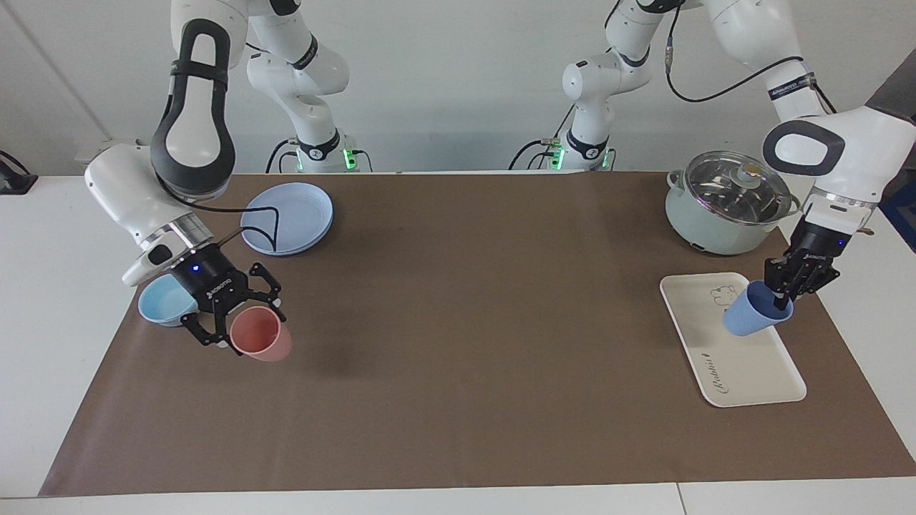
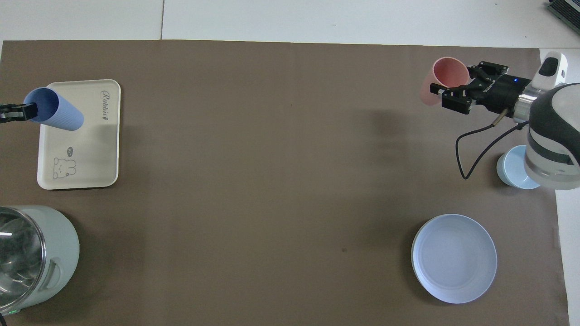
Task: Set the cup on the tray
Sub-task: 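Carry the blue cup over the tray while the right gripper withdraws, then lower the blue cup onto the cream tray with the left gripper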
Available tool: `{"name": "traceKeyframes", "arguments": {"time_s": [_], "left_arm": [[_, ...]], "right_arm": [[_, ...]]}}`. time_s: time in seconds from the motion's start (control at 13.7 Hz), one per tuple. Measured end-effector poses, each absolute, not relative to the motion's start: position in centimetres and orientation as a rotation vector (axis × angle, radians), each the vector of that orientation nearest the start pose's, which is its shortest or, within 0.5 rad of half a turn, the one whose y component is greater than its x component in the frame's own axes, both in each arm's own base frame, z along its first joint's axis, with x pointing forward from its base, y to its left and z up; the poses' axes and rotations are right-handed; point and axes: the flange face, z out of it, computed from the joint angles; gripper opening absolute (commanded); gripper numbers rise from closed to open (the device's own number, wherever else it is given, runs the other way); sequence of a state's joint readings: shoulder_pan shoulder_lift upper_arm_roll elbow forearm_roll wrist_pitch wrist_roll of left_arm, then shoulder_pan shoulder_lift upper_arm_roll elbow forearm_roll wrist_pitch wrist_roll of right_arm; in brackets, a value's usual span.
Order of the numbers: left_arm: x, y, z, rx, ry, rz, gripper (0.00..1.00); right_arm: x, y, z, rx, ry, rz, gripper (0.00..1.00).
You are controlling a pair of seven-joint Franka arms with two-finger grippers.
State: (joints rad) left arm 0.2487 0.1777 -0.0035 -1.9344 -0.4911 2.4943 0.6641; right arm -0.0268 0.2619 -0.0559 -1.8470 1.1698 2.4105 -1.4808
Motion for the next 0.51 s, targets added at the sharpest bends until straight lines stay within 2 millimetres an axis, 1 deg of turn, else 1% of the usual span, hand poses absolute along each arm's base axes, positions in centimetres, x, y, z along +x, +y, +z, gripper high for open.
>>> {"name": "traceKeyframes", "arguments": {"time_s": [0.15,0.37,0.51], "left_arm": [[60.5,15.8,41.7,-3.232,0.111,-0.846,0.00],[59.7,18.2,38.3,-3.275,0.135,-0.939,0.00],[59.4,19.5,36.9,-3.271,0.157,-0.962,0.00]], "right_arm": [[64.6,-6.7,39.7,-2.375,-0.726,-1.119,0.00],[64.2,-8.6,36.8,-2.358,-0.726,-1.161,0.00],[63.9,-10.0,34.6,-2.312,-0.765,-1.180,0.00]]}}
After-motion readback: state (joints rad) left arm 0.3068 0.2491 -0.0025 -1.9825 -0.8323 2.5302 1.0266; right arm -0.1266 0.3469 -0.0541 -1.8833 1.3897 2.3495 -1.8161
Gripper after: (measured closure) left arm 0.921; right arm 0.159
